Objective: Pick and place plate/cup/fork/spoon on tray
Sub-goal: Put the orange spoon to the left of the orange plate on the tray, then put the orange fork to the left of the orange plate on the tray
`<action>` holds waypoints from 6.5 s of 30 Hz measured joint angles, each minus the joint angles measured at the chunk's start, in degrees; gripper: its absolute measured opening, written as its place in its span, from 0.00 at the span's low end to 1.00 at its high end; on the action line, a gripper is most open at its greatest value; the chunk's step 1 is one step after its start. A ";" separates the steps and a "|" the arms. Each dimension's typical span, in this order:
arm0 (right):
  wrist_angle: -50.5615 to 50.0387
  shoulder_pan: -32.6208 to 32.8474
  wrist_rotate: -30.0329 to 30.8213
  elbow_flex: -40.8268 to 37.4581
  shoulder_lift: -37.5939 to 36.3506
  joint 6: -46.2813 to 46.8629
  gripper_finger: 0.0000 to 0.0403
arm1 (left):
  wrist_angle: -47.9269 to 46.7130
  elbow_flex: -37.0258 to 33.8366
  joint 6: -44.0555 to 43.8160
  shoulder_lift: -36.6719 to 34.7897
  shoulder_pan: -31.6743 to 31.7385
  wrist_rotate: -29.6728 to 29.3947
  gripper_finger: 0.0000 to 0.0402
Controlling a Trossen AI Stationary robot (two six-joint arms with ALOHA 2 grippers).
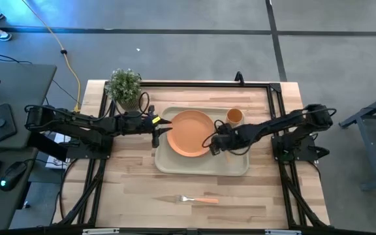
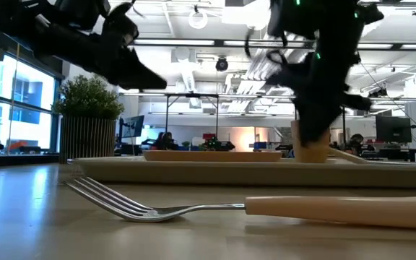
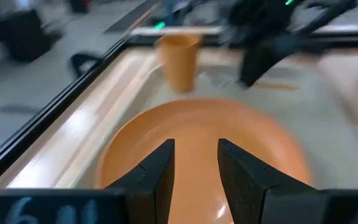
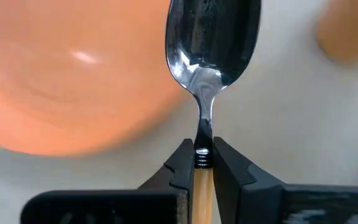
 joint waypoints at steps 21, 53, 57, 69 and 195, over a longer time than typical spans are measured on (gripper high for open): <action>38.33 -0.67 17.59 -13.56 -8.71 -55.63 0.03 | 11.07 6.74 -14.07 13.66 6.09 6.43 0.15; 74.01 -12.21 29.89 -17.86 -5.29 -78.92 0.04 | 10.90 35.27 11.54 28.61 2.18 -11.15 0.29; 74.20 -13.92 29.78 -17.86 -5.29 -78.77 0.04 | 9.71 35.34 12.03 28.65 2.20 -11.15 0.29; 79.90 -14.29 20.89 -17.86 -5.29 -82.87 0.04 | 10.75 35.41 13.09 28.65 3.83 -8.43 0.29; 29.73 -9.92 -10.96 -9.01 -10.21 -72.83 0.36 | -59.72 35.32 -17.78 25.99 14.60 -0.55 0.28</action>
